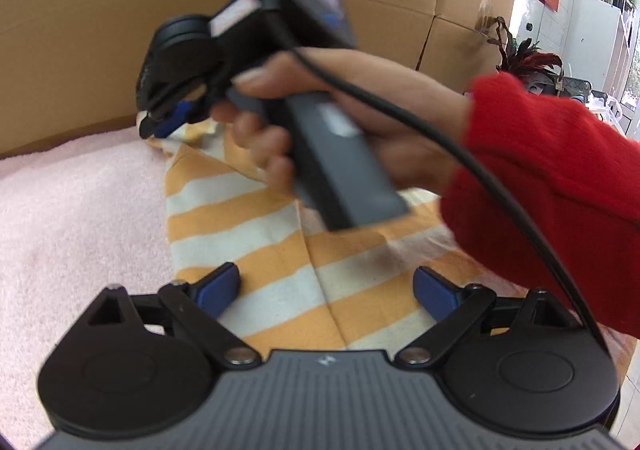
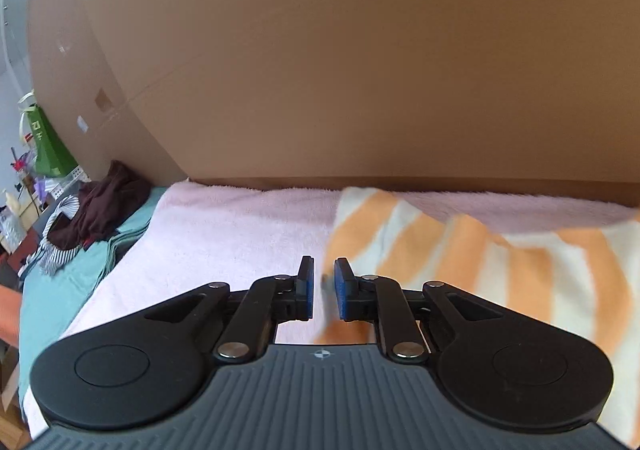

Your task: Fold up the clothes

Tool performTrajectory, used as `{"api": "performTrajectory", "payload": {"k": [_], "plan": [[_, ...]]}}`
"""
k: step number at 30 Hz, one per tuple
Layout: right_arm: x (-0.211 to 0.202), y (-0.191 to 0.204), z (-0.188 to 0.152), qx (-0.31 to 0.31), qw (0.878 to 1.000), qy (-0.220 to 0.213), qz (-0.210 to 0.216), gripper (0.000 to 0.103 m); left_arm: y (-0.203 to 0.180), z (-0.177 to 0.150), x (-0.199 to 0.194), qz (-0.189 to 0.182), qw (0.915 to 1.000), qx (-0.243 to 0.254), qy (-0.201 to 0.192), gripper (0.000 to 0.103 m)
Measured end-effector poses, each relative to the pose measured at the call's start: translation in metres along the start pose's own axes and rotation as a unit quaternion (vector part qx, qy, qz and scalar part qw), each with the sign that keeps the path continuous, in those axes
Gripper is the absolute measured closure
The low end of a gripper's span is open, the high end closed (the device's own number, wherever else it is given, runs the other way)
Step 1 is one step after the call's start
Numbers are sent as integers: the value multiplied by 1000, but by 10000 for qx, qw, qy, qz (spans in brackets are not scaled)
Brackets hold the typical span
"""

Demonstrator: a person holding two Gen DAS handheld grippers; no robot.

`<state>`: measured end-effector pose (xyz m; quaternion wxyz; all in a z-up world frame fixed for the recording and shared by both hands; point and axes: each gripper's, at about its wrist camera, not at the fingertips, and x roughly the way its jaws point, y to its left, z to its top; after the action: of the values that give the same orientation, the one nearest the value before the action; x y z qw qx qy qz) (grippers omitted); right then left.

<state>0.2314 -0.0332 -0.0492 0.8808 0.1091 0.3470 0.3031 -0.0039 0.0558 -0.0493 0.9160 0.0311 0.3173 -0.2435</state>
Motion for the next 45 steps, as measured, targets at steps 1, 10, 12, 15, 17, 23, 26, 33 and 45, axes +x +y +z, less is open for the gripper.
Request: {"api": "performTrajectory", "payload": {"k": [1, 10, 12, 15, 17, 23, 26, 33, 45], "plan": [[1, -5, 4, 109, 9998, 52, -146, 98, 0, 0, 0, -3, 10000, 5, -1, 9], [-11, -56, 13, 1059, 9919, -527, -470, 101, -3, -1, -2, -18, 10000, 21, -7, 6], [-33, -52, 10, 933, 9927, -697, -301, 96, -3, -1, -1, -43, 10000, 28, 13, 4], [-39, -53, 4, 1017, 9934, -4, 525, 94, -5, 0, -1, -20, 10000, 71, 39, 3], [-33, -56, -4, 1101, 9924, 332, 445, 95, -7, 0, 0, 17, 9999, 112, 57, 4], [-81, -58, -21, 1140, 9926, -410, 16, 94, -6, -2, -3, 230, 9997, 12, -24, 6], [-142, -51, -47, 868, 9944, -526, 300, 90, -3, -2, -4, 223, 9997, -83, -50, 6], [-268, -43, -163, 234, 9943, -796, -669, 78, 2, -5, -4, 226, 9997, -70, -81, 8], [-265, -72, -202, 1213, 9819, -1198, -831, 84, -18, -13, -33, 381, 9984, -418, 35, 38]]}}
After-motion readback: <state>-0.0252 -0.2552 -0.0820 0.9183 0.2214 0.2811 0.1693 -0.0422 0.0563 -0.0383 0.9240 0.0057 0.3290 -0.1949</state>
